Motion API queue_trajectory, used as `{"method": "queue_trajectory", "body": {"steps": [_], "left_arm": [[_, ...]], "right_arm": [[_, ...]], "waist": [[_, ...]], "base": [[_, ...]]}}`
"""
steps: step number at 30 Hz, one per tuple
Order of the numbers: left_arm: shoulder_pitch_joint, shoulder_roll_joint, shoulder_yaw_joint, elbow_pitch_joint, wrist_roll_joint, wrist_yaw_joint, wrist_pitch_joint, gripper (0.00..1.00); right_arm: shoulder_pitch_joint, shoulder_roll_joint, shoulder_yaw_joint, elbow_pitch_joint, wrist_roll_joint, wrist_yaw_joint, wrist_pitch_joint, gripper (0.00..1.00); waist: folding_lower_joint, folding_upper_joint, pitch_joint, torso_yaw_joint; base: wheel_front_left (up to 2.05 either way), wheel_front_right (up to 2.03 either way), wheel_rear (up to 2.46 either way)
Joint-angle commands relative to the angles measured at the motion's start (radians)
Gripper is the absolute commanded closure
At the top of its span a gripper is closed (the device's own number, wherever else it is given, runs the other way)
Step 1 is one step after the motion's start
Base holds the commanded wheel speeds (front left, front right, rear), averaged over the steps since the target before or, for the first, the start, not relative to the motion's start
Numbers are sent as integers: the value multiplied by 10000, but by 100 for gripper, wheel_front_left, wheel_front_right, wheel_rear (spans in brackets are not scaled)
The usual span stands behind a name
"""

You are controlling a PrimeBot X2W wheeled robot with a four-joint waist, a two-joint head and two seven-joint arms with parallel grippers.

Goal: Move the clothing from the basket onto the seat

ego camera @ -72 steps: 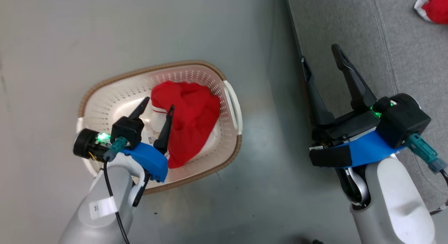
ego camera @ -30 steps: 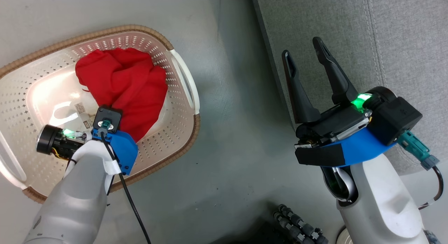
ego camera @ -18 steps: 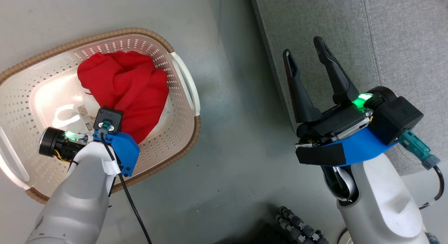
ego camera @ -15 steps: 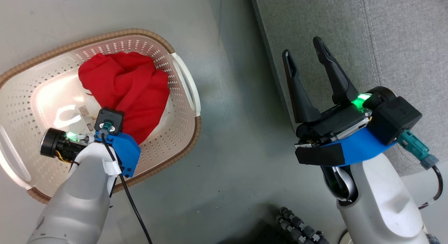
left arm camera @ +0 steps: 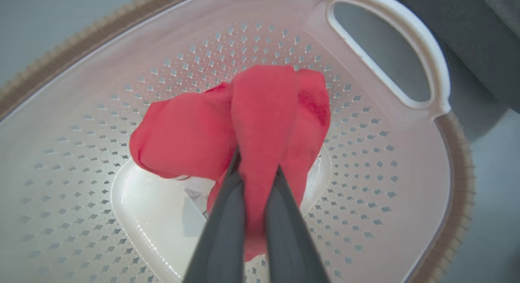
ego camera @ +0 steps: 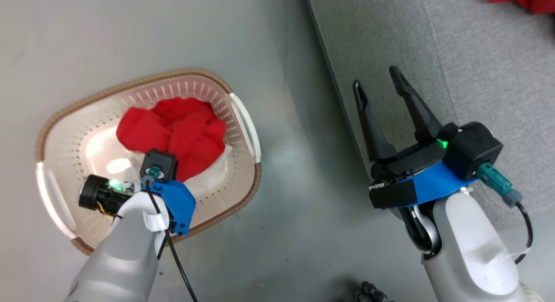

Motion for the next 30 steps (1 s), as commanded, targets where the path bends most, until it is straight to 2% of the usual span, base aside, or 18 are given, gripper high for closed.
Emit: {"method": "queue_trajectory", "body": {"steps": [1,14,22,30], "left_arm": [[129,-65,-21,-101,-76,-52,-71,100],[1329,-552,29,-1441,-374,-479,-72,100],[1897,-762,-65,-2931,-608,-797,-74,100],[2119,-828,-214,-4447,-989,-913,-74,100]], "right_arm": [[176,9,-41,120,-70,1,86,0],[1025,4,-76,906,-413,1,598,0],[1804,1,-252,1110,-528,1,1000,0],[2541,1,-383,976,-539,1,1352,0]], "waist": [[1,0,-709,291],[1,0,-3394,1181],[1,0,-4911,2018],[1,0,-5979,2762]], "base": [[0,0,0],[0,0,0],[0,0,0],[0,0,0]]}}
